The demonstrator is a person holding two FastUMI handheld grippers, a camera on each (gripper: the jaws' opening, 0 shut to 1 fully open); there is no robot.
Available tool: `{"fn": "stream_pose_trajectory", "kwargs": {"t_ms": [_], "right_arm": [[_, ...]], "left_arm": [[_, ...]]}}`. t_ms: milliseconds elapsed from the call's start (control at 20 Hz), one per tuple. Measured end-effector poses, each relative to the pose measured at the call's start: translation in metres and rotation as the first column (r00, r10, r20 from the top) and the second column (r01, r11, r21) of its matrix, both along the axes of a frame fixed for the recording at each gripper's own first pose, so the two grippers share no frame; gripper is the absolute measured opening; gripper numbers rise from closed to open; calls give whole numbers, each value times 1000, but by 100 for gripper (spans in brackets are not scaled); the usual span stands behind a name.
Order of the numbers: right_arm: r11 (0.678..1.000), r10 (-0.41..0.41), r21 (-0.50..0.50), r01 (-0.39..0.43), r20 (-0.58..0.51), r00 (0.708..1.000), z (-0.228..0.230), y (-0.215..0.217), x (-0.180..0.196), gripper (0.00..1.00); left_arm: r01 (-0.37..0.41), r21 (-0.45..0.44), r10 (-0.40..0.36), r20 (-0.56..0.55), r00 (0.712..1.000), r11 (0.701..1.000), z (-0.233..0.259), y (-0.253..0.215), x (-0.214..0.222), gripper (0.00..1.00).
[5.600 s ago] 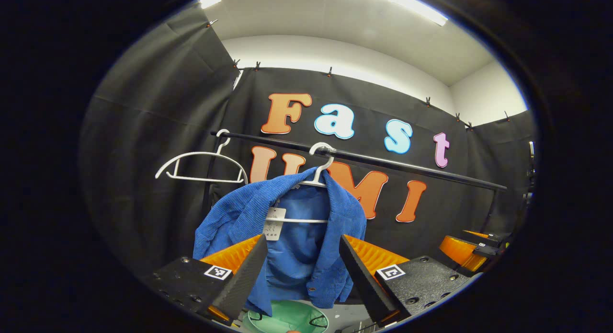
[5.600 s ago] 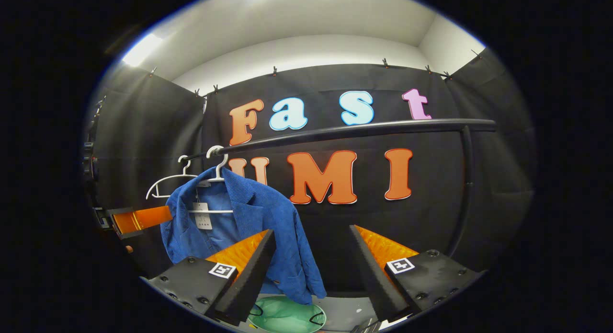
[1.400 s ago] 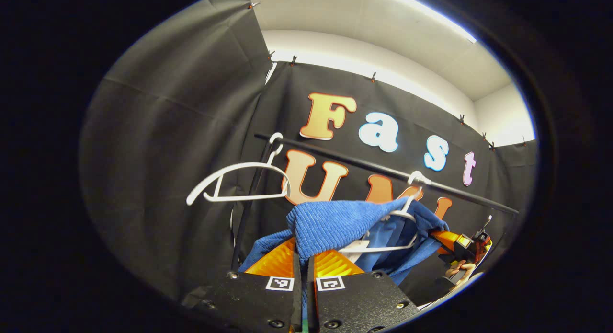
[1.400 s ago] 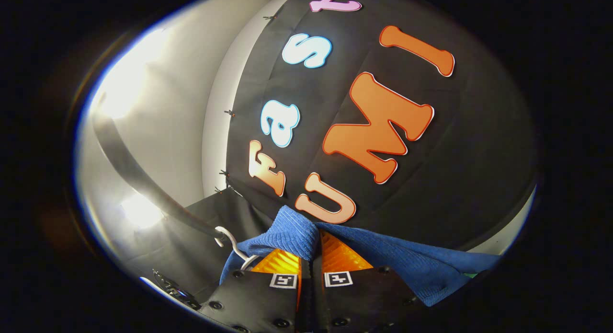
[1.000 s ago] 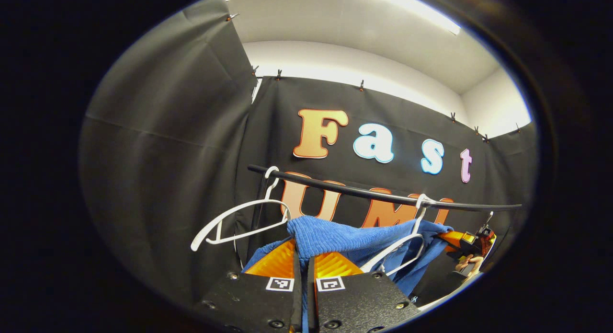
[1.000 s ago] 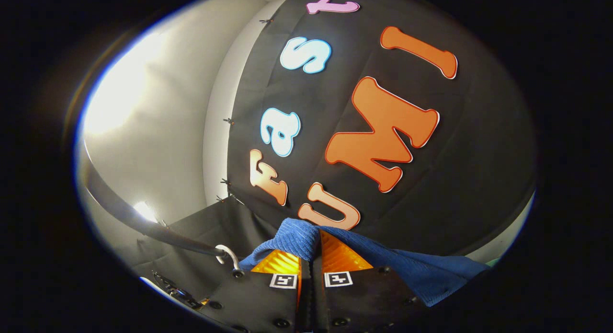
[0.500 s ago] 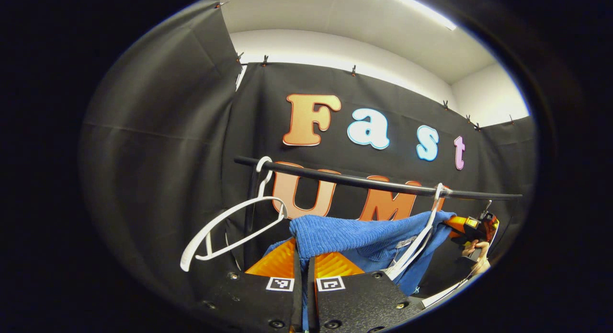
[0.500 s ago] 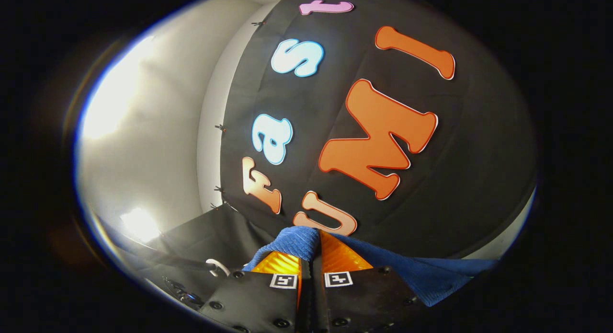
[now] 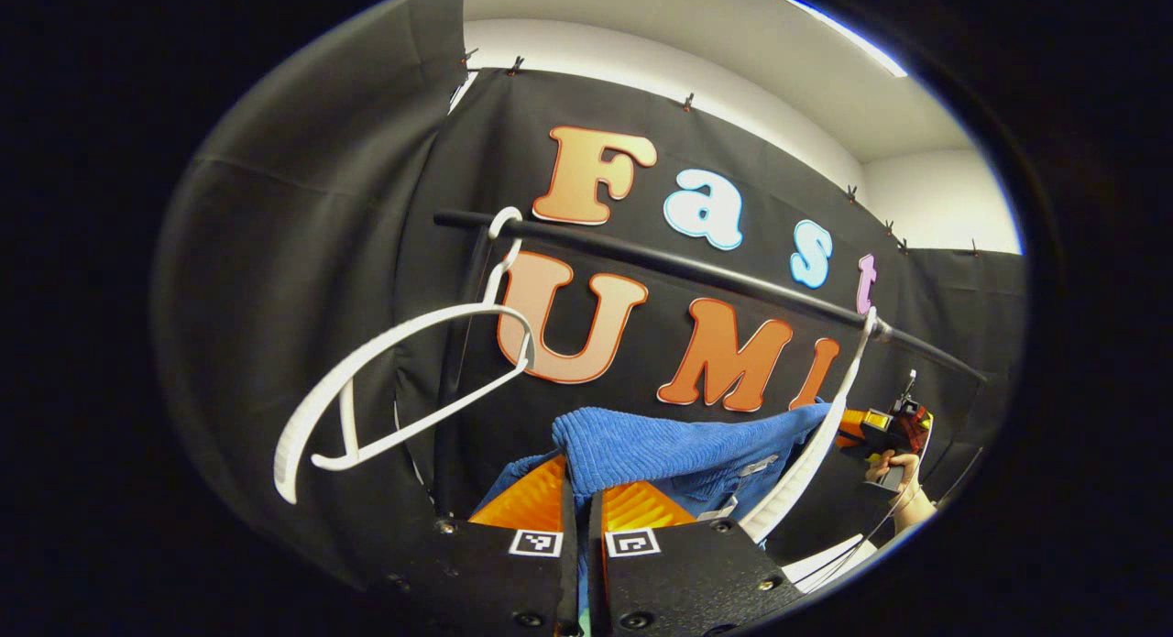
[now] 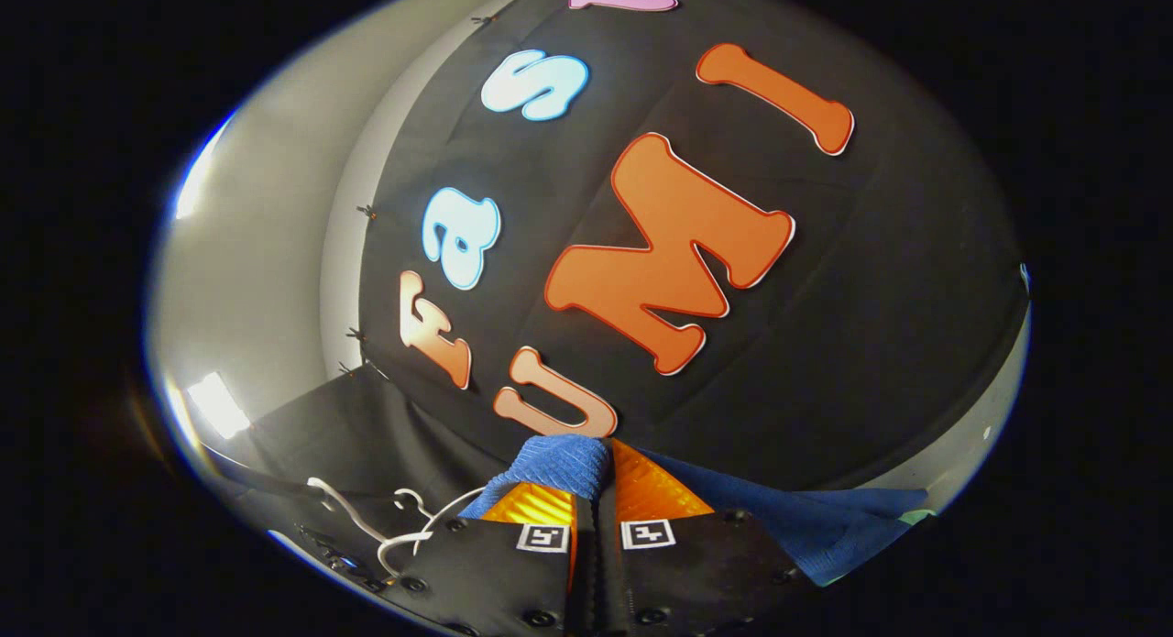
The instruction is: Grasp the clothes on the hanger with both hands and then place them into the laundry hamper below.
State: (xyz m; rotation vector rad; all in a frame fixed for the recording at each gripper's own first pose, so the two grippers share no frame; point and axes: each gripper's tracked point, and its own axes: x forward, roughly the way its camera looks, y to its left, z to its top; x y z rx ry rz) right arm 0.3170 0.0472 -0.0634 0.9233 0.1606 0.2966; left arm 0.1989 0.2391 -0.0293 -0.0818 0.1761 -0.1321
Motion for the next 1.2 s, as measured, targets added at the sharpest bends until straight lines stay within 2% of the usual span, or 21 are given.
{"fn": "stream_pose_trajectory", "kwargs": {"t_ms": [50,500,900,1200], "right_arm": [[1000,0,-2,0,-4,1000,-4,-1,-1,7],[998,25,-58,-29,-62,998,-41,-1,-22,7],[993,31,-113,-44,-118,993,-81,-17,-64,7],[989,15,-144,-36,-143,990,-106,-32,-110,7]], "left_arm": [[0,-2,0,-9,1000,1000,-6,1,0,6],[-13,20,13,-31,999,1000,-37,5,-21,4],[-35,26,38,-114,993,999,-79,-4,-59,4],[-27,118,45,-149,988,993,-105,-27,-90,4]]}}
